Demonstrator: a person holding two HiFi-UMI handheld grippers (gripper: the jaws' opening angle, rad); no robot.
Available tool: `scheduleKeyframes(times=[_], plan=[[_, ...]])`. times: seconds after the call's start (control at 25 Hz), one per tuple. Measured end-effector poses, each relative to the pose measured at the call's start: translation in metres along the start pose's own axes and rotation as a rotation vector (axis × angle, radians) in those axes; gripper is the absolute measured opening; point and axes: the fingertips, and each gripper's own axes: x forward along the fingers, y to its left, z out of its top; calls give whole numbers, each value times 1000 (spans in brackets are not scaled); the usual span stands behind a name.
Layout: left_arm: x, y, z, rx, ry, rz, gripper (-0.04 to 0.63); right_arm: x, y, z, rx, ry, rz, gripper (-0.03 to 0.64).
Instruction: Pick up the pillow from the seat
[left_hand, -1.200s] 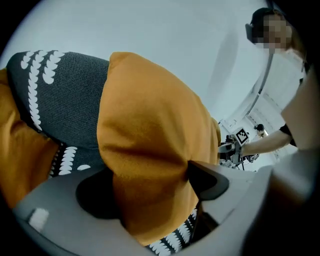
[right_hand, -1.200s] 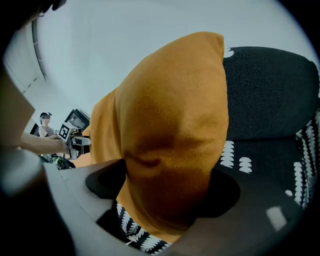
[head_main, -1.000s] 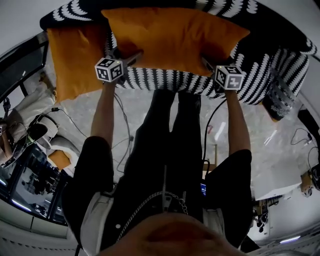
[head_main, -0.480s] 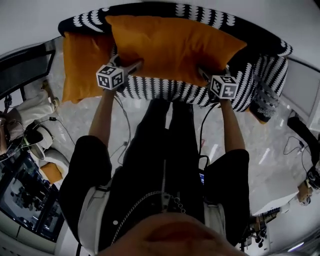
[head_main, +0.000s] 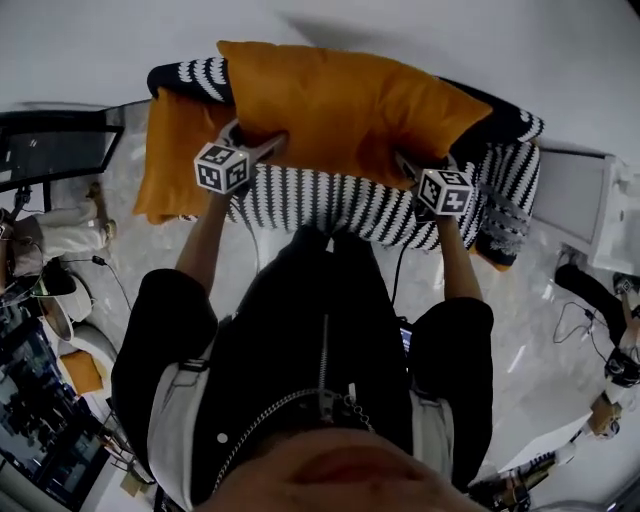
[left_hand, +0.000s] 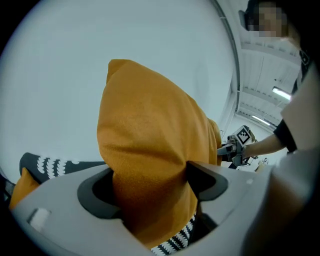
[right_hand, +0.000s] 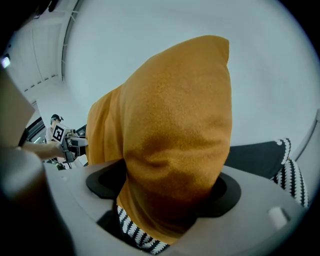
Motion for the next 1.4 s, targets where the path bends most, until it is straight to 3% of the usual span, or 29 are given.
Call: scheduleKeyframes(times=[0.76, 1.08, 1.4], plan=[[-67, -28, 183, 180, -293, 63, 400, -65, 44, 186, -209, -271, 34, 414], [-73, -41, 223, 224, -350, 53, 400, -88, 45, 225, -256, -335, 21, 411], [-71, -54, 230, 229, -373, 36, 402, -99, 41, 229, -277, -360, 2, 402]])
